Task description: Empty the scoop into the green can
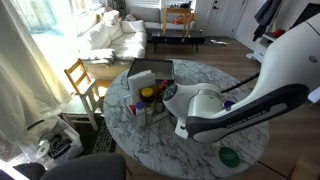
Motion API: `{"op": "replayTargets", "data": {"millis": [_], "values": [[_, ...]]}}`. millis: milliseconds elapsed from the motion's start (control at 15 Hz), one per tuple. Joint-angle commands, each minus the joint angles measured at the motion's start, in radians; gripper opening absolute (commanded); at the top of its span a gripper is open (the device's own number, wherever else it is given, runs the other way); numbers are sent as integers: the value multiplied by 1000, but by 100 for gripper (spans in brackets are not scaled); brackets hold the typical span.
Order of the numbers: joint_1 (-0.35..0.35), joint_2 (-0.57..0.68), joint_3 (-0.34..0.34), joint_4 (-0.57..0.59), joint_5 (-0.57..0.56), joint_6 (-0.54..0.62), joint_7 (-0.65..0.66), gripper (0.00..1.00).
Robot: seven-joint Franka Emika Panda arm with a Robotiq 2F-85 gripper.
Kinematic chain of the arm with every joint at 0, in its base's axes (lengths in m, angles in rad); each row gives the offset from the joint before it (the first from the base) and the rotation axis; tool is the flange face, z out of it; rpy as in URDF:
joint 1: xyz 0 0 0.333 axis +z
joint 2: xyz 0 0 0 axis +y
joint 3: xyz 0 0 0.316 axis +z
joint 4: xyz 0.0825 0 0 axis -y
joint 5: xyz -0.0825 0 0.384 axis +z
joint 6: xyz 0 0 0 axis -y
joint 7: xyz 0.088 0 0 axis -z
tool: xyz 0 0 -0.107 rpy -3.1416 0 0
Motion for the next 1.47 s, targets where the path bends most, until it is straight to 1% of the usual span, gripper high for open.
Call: {"op": "replayTargets", "data": {"millis": [0,67,133,333,400,800,1000,1133,1400], "values": [[-22,-99,-1,-32,-15,-48,-58,2],[-31,-125,-6,-39,-2,-43,-33,2],[-15,-59,2,2,-2,-45,-22,7],[-29,-108,-2,-6,-1,-49,-23,7],[-30,-111,-2,-8,-1,-49,-23,2],[-117,-110,-42,-23,22,30,-81,2],[-160,-108,-61,-34,41,117,-88,2],[-189,-113,-67,-53,72,194,-87,2],[-232,-153,-78,-133,164,346,-56,2]]}}
